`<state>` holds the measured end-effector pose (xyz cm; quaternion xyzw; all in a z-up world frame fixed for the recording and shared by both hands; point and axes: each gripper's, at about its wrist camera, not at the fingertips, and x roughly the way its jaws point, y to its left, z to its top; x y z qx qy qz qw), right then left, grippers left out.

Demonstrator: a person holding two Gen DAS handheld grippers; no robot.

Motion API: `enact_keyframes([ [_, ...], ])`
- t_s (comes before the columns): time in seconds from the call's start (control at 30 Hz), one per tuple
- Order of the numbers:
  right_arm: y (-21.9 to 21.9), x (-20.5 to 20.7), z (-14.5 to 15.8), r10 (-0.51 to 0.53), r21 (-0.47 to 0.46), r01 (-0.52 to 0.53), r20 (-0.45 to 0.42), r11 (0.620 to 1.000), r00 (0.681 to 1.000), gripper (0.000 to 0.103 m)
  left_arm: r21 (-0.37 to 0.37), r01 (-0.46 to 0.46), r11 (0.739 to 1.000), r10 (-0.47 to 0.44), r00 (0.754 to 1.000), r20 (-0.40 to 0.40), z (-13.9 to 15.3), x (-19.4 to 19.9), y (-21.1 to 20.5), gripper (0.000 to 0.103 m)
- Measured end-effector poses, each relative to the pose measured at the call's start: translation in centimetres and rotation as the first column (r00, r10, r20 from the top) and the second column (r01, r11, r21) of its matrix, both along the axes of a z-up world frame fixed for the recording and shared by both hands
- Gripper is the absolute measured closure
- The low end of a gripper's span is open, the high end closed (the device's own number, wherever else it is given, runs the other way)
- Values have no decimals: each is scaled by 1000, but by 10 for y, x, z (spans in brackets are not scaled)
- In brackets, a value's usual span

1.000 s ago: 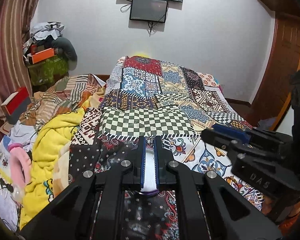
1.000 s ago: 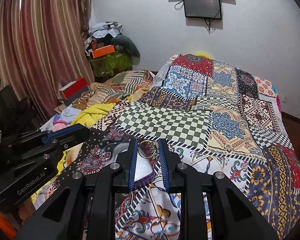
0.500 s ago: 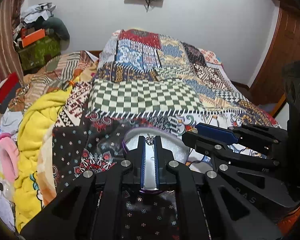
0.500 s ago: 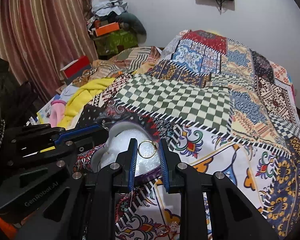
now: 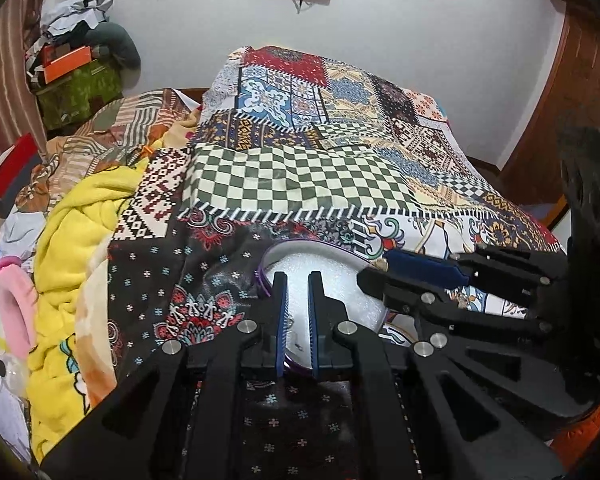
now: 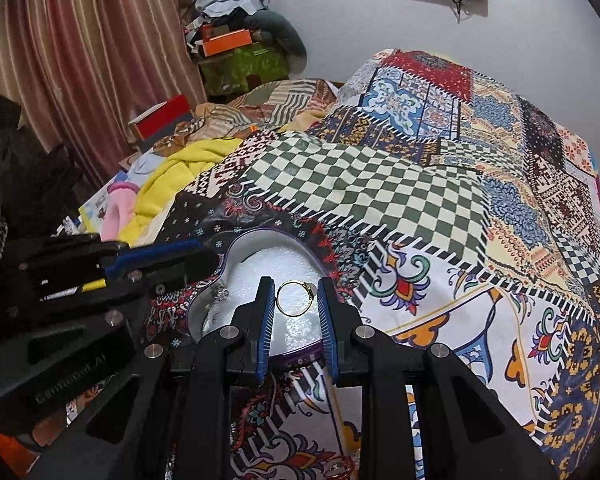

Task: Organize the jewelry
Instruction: 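Lower both held pieces into the purple heart tin and open both tools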

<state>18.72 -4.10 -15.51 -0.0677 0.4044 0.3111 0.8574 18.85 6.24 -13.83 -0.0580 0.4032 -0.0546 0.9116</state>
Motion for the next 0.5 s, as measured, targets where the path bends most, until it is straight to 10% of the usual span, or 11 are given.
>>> enact_keyframes([
  [0.5, -22, -4, 27, -68, 35, 67, 19, 997, 998, 65, 13, -40, 999, 40, 998, 48, 30, -14, 11, 90],
])
